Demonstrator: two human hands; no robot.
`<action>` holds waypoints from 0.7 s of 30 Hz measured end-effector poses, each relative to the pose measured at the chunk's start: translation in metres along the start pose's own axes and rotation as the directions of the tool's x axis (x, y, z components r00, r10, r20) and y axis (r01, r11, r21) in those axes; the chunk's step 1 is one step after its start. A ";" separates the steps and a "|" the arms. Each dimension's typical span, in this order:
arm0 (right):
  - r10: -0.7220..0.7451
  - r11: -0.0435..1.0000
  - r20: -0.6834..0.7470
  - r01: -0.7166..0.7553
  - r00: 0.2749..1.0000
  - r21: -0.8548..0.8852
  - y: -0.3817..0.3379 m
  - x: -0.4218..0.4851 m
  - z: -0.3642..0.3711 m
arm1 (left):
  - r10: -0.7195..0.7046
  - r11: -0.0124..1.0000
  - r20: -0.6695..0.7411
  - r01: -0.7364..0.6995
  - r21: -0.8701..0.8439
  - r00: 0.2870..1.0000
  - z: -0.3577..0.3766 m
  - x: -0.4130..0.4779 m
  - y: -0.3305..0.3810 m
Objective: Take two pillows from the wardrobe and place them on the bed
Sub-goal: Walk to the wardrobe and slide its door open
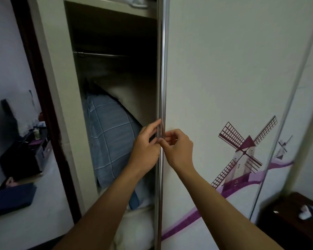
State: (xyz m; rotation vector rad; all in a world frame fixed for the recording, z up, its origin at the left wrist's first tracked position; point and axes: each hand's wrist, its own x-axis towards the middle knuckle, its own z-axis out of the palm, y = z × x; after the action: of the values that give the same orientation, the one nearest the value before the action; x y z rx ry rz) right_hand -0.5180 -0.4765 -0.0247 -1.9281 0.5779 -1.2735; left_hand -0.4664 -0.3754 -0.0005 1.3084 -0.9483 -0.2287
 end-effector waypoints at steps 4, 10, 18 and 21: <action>-0.007 0.999 -0.021 0.006 1.000 -0.035 0.014 0.017 -0.013 | -0.009 1.000 0.016 0.009 0.002 1.000 0.022 0.010 -0.005; -0.021 0.995 -0.042 0.017 0.999 -0.093 0.039 0.038 -0.034 | -0.025 1.000 0.032 0.025 0.003 0.999 0.058 0.028 -0.018; -0.034 0.980 -0.024 0.029 0.999 -0.197 0.074 0.069 -0.071 | -0.029 0.999 0.016 0.029 0.015 0.999 0.111 0.053 -0.027; -0.038 0.977 -0.015 0.034 0.999 -0.210 0.088 0.081 -0.088 | -0.014 0.999 0.032 0.013 0.033 0.999 0.131 0.063 -0.031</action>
State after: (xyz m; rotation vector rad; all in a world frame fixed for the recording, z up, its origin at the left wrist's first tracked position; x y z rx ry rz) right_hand -0.5631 -0.6185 -0.0259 -2.1093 0.7148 -1.2974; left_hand -0.5083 -0.5181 -0.0044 1.3449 -0.9741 -0.2465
